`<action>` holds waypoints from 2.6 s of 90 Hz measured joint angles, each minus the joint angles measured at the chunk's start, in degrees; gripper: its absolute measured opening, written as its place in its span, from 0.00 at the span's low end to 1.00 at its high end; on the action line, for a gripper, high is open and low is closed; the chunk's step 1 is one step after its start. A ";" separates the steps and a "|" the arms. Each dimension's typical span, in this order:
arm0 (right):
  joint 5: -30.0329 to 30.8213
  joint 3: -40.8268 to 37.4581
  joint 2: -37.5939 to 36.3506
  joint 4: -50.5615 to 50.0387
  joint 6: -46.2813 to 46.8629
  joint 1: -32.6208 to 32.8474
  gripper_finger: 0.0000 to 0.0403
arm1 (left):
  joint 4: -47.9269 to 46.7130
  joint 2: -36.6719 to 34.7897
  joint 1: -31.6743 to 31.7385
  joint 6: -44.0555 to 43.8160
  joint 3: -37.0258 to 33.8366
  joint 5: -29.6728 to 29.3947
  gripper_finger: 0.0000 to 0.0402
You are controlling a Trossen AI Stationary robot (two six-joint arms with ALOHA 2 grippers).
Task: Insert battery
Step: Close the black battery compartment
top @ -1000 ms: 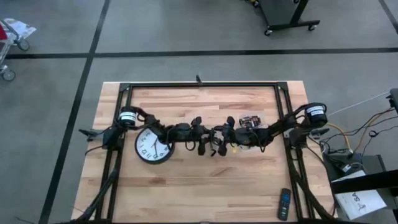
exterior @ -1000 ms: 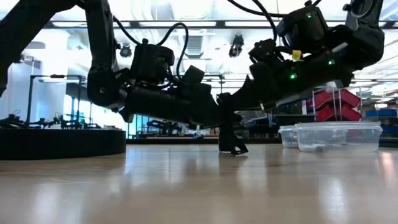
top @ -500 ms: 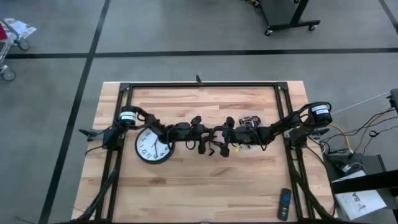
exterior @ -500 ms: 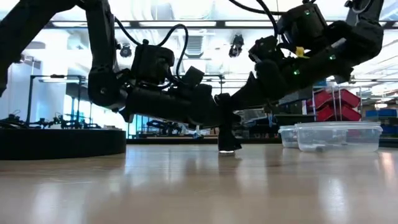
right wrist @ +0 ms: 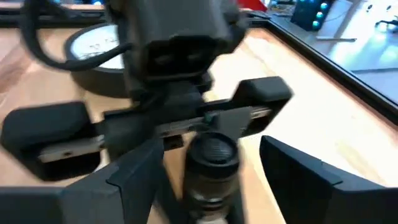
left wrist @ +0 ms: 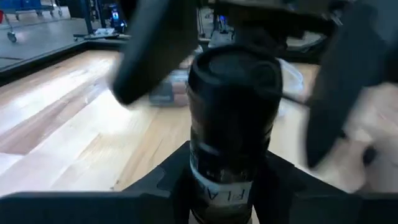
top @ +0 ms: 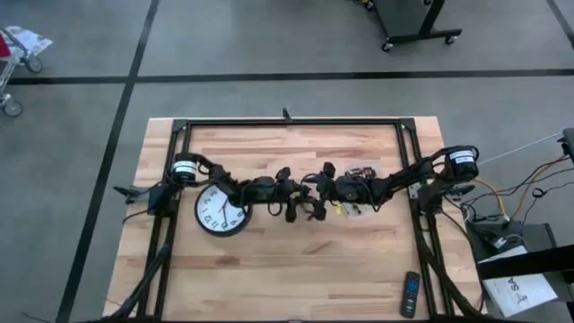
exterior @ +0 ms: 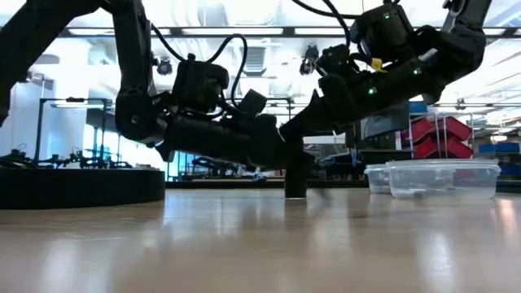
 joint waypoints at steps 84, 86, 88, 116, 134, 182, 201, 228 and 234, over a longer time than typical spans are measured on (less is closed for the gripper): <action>-4.36 0.04 -0.09 1.44 1.81 -0.23 0.33 | -0.59 0.00 -0.09 -0.22 0.02 0.30 0.28; -4.31 0.04 -0.09 1.44 1.80 -0.24 0.32 | -0.60 0.00 -0.09 -0.20 0.02 0.30 0.27; -4.27 0.04 -0.09 1.44 1.80 -0.27 0.32 | -0.57 0.00 -0.09 -0.12 0.02 0.30 0.27; -4.45 0.07 -0.09 1.43 2.88 -0.45 0.24 | -0.68 0.00 -0.09 -0.24 0.02 0.30 0.29; -4.50 0.20 -0.22 0.10 2.22 -0.46 0.24 | -0.87 0.07 -0.09 -0.20 -0.02 0.24 0.26; -4.02 -2.95 6.02 14.52 1.53 -0.47 0.24 | 1.46 0.51 -0.02 -1.70 -0.17 -0.16 0.25; -3.68 -2.86 7.74 17.51 0.76 -0.48 0.24 | 2.44 0.59 0.02 -3.26 -0.41 -0.72 0.27; -3.29 -4.15 7.78 17.66 1.30 -0.46 0.24 | 3.52 0.52 0.09 -2.84 -1.86 -1.81 0.28; -3.80 -4.15 7.78 17.66 0.99 -0.49 0.24 | 3.54 0.52 0.17 -2.83 -1.86 -0.97 0.28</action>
